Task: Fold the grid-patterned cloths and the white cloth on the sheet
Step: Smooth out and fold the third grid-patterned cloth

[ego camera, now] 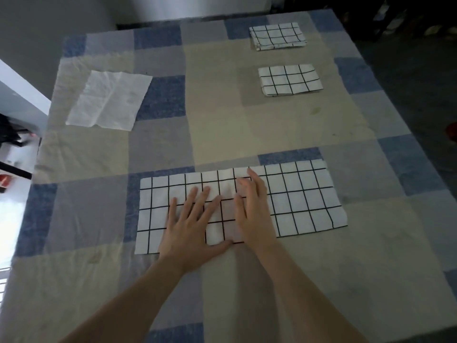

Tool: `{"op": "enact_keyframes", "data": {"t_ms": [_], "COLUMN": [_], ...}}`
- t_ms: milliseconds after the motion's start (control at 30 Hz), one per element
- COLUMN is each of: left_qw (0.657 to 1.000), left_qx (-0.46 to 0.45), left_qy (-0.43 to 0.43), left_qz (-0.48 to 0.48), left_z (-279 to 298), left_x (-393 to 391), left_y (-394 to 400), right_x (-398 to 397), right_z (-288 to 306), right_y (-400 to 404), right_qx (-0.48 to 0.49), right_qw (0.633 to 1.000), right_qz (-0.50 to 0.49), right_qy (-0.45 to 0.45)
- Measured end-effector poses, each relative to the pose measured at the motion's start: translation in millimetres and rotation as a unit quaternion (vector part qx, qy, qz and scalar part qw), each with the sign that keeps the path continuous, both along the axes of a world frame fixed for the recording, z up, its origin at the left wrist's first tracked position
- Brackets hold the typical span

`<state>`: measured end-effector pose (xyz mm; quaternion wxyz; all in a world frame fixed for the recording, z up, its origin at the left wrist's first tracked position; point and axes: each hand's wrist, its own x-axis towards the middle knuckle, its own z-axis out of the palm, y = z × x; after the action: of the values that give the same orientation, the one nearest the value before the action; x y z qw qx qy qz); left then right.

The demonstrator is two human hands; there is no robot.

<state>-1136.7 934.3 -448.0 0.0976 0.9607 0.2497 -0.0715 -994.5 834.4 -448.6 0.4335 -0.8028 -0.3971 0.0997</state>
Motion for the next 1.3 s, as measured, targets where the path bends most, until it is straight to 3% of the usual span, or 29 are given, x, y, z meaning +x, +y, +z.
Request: {"op": "enact_keyframes", "data": {"t_ms": [367,567,633,733,833,1067,1300], "left_qw": [1.0,1.0,1.0,1.0,1.0,1.0,1.0], "left_qx": [-0.002,0.005,0.005,0.002,0.003,-0.006,-0.009], "left_qy": [0.003,0.011,0.01,0.01,0.006,-0.004,0.002], "left_qz": [-0.003,-0.001,-0.002,-0.001,0.004,0.001,0.002], "left_z": [2.7,3.4,3.5,4.1,2.5,-0.8,1.7], "left_x": [-0.8,0.2,-0.1,0.5,1.0,-0.8,-2.1], "left_y": [0.5,0.0,0.0,-1.0,-1.5,0.7,1.5], "right_x": [115.1,126.5,104.4,45.8,-4.6,23.7,84.0], "right_z": [-14.6,-10.4,-1.6,7.0,-3.5,-20.4,-20.1], "right_y": [-98.9,-105.9,-79.6,-23.6,13.1,-6.3,-46.3], "right_qx": [-0.057,-0.063,-0.062,-0.093,-0.17,-0.285,-0.337], "right_qw": [0.979,0.948,0.962,0.985,0.977,0.942,0.925], "right_qz": [-0.189,-0.304,-0.246,-0.072,0.019,0.006,-0.076], "right_qy": [-0.05,-0.07,-0.099,-0.128,-0.128,-0.179,-0.159]}}
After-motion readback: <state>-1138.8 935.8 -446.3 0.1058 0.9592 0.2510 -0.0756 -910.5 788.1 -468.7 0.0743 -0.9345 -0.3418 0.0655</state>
